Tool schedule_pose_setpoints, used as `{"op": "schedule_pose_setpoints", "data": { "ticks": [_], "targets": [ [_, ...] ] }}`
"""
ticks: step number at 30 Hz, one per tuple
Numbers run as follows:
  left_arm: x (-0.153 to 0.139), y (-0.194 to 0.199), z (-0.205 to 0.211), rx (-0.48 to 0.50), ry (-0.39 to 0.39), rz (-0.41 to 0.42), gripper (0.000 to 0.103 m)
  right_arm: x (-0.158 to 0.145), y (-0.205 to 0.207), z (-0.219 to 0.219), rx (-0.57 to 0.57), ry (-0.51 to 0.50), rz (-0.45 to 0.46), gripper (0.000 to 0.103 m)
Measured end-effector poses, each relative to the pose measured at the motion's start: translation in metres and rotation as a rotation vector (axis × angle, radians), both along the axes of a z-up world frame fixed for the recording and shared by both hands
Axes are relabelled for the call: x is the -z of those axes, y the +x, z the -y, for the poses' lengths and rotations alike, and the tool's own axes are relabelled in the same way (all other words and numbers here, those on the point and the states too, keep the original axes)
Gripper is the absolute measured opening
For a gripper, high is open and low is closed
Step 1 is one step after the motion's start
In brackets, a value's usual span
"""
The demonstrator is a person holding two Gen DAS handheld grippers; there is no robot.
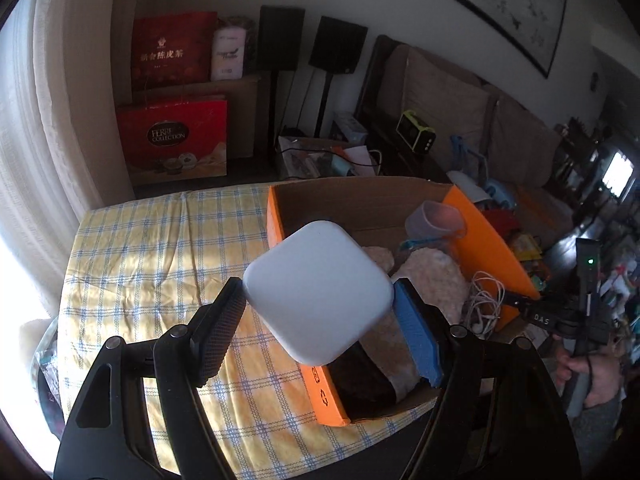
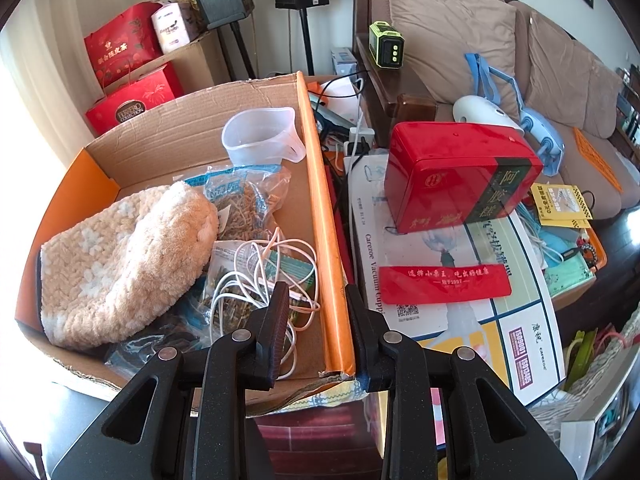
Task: Organize objects
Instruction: 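Lift and carry the white pad into the orange box, then open the left gripper to release the pad onto the mitt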
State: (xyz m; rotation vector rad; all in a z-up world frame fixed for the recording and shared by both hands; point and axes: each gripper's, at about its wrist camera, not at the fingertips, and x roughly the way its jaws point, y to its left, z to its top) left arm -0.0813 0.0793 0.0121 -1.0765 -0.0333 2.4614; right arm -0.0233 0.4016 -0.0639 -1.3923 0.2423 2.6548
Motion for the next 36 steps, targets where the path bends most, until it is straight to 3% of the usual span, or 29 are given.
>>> {"op": "schedule_pose_setpoints", "data": {
  "ticks": [10, 16, 22, 26, 36],
  "targets": [
    [0.027, 0.004, -0.058, 0.114, -0.031, 0.064, 0.072, 0.000, -0.001, 0.001, -0.001, -0.009, -0.003, 0.029],
    [0.045, 0.000, -0.074, 0.126, -0.069, 0.105, 0.073, 0.000, -0.001, 0.001, 0.000, -0.010, -0.003, 0.029],
    [0.048, -0.006, -0.064, 0.116, -0.019, 0.155, 0.073, -0.001, -0.002, 0.002, 0.000, -0.012, -0.003, 0.029],
    [0.038, -0.006, -0.055, 0.097, 0.009, 0.129, 0.090, 0.000, -0.001, 0.001, 0.001, -0.012, -0.003, 0.029],
    [0.029, 0.001, -0.041, 0.055, -0.014, 0.083, 0.093, -0.001, -0.001, 0.002, 0.002, -0.013, -0.005, 0.029]
  ]
}}
